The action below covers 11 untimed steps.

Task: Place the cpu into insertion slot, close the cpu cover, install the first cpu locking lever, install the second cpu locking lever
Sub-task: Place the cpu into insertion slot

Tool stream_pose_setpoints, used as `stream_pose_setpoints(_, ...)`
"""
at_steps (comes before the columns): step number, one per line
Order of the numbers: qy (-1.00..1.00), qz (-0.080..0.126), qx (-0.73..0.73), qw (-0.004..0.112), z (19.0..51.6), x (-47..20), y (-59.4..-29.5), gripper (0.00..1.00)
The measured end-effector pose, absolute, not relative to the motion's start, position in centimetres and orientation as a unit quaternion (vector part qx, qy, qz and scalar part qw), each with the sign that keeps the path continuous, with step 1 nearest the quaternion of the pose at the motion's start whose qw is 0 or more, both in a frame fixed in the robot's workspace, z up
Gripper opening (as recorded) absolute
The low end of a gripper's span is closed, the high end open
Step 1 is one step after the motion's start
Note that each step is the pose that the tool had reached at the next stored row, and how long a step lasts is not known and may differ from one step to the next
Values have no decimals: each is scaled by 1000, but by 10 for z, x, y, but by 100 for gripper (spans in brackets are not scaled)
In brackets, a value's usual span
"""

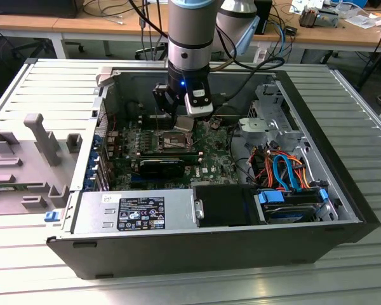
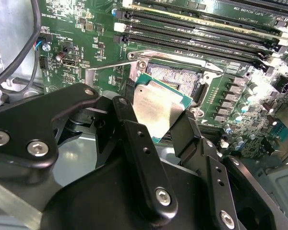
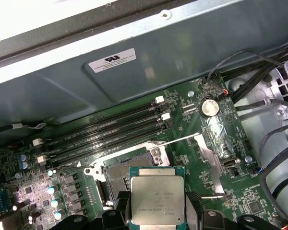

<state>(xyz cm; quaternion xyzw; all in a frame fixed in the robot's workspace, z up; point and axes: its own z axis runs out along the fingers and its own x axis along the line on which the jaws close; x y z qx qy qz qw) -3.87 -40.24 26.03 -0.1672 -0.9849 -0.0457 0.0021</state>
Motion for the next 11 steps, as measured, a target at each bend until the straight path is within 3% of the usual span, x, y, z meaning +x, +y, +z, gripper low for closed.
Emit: stream_pose_setpoints(11,-983,-46,-177,2,260,-39,-402,54)
